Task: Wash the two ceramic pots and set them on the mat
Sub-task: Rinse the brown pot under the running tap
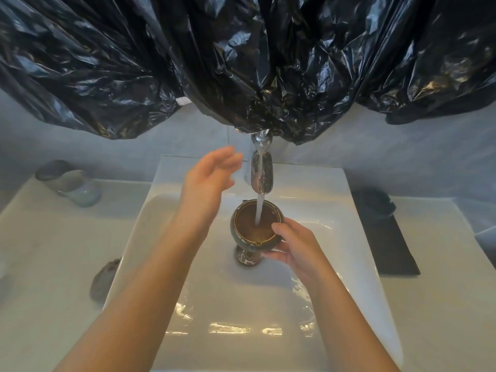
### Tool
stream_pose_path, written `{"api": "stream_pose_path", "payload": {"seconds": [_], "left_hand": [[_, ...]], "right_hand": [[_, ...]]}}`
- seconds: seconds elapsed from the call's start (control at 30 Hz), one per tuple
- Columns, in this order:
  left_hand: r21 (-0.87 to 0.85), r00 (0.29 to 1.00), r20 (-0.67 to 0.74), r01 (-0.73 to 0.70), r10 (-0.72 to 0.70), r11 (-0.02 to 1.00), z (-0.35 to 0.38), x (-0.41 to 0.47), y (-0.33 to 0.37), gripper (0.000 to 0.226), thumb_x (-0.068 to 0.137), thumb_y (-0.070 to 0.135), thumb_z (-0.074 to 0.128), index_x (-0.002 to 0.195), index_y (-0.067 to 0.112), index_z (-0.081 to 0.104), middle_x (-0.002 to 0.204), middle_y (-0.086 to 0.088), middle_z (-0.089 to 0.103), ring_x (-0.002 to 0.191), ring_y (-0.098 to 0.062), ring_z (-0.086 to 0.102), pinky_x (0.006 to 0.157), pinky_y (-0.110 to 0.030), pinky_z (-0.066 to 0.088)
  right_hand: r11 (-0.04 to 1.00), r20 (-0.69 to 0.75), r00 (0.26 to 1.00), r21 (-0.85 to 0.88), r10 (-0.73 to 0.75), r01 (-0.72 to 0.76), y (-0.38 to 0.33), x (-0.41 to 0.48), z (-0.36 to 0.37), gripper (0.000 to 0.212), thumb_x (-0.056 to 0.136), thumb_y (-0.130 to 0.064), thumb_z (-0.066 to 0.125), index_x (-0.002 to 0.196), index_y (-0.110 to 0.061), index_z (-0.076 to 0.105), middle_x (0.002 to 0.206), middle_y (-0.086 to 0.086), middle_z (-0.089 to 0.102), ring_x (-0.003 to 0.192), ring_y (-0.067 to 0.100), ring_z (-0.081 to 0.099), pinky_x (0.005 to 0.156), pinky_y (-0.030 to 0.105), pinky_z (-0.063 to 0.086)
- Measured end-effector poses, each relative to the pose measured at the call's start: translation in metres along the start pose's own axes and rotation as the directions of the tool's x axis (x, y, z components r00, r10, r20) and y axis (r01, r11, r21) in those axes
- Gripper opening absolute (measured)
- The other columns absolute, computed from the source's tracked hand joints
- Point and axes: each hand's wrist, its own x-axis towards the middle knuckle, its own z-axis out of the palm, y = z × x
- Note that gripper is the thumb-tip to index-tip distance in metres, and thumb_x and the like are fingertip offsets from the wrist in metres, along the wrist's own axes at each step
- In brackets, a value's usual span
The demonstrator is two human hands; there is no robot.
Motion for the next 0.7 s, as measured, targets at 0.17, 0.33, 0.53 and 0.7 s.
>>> {"api": "stream_pose_path", "payload": {"seconds": [0.17,0.33,0.53,0.7], "left_hand": [[0.633,0.904,0.292,-0.428,0.313,0.645,-0.030,-0.042,-0.098,0.034,0.080,0.018,0.046,0.105,0.023,0.069,0.107,0.011,0.070,0.103,-0.006,0.060,0.097,-0.035,0.044],[0.724,0.725,0.685,-0.688,0.067,0.037,-0.011,-0.030,-0.135,0.056,0.086,0.045,0.041,0.133,0.017,0.053,0.142,-0.002,0.051,0.137,-0.022,0.041,0.113,-0.055,0.018],[0.583,0.636,0.692,-0.771,0.341,0.256,0.001,-0.020,-0.145,0.031,0.078,0.012,0.063,0.108,0.016,0.067,0.098,0.002,0.071,0.100,-0.018,0.062,0.114,-0.034,0.025],[0.641,0.625,0.758,-0.767,0.187,-0.038,-0.018,-0.001,-0.151,0.031,0.081,0.038,0.044,0.078,0.020,0.068,0.076,0.004,0.064,0.080,-0.020,0.066,0.113,-0.043,0.022]], "right_hand": [[0.998,0.011,1.000,-0.053,-0.025,0.026,0.009,0.011,-0.003,0.030,0.095,-0.010,0.055,0.122,-0.014,0.067,0.104,0.014,0.076,0.090,0.029,0.075,0.080,0.045,0.061],[0.984,0.024,0.997,-0.157,-0.077,0.080,0.015,0.025,-0.008,0.030,0.092,-0.009,0.060,0.120,-0.015,0.068,0.097,0.012,0.076,0.082,0.023,0.075,0.078,0.044,0.062],[0.983,0.038,0.994,-0.148,-0.103,0.108,0.014,0.035,-0.013,0.029,0.090,-0.007,0.060,0.117,-0.016,0.070,0.089,0.008,0.075,0.073,0.019,0.074,0.072,0.041,0.062],[0.972,0.067,0.987,-0.176,-0.143,0.153,0.015,0.039,-0.005,0.035,0.086,-0.005,0.063,0.116,-0.021,0.071,0.092,0.012,0.076,0.080,0.023,0.075,0.074,0.042,0.063]]}}
